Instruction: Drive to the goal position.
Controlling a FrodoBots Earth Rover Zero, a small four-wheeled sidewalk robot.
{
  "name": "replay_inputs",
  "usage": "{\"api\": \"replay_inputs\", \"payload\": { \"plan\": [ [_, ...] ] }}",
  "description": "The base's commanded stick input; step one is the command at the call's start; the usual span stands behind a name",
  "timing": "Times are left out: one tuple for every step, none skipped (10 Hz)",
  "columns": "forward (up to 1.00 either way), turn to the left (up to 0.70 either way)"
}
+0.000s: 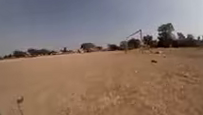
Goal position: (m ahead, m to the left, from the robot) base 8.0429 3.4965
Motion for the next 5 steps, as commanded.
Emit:
{"api": "replay_inputs", "payload": {
  "plan": [
    [1.0, -0.21],
    [1.0, -0.05],
    [1.0, 0.0],
    [1.0, 0.0],
    [1.0, 0.0]
  ]
}}
